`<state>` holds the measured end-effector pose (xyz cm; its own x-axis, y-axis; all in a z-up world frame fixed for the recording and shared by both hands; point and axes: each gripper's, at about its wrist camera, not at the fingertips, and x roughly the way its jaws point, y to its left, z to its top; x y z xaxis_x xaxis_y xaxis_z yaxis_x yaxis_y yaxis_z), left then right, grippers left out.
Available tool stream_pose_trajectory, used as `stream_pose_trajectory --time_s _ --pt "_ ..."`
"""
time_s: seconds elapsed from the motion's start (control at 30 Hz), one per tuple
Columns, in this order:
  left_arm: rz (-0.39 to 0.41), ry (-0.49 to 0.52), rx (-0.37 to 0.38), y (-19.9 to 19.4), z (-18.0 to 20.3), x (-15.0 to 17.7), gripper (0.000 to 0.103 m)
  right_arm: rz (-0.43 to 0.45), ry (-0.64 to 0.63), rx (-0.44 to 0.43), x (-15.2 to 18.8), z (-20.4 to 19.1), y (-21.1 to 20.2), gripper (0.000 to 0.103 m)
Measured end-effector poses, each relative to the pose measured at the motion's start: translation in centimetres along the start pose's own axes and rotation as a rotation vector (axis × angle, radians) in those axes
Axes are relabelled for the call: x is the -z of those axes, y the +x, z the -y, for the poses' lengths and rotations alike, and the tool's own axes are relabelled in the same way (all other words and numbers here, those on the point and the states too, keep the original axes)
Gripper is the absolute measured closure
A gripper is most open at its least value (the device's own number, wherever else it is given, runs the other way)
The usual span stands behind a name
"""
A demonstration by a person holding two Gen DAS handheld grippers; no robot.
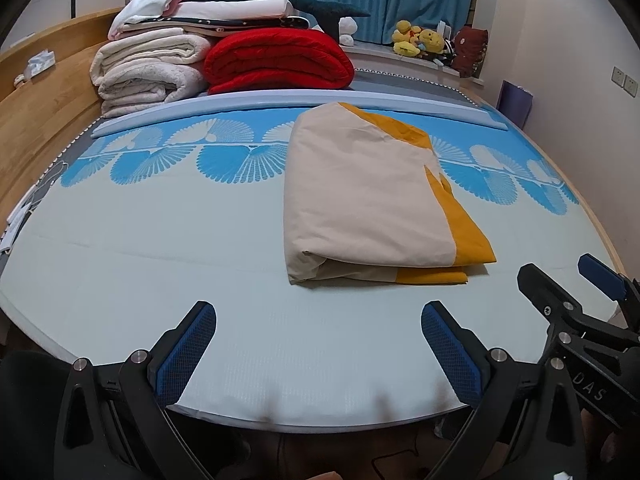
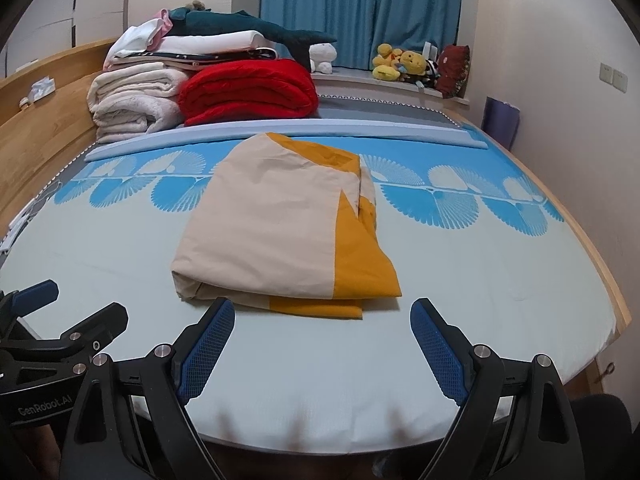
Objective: Fold large clothes
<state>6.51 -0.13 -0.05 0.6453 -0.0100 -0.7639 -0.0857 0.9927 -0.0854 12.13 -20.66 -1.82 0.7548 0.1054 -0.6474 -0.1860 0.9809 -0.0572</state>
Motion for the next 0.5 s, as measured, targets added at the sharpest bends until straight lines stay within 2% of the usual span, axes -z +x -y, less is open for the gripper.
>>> stream_pose_trajectory --time_s 0.5 --pt "-0.002 -0.005 0.013 -0.05 0.01 -0.05 0.001 -0.002 -0.011 0.000 0.07 -0.27 0.13 0.013"
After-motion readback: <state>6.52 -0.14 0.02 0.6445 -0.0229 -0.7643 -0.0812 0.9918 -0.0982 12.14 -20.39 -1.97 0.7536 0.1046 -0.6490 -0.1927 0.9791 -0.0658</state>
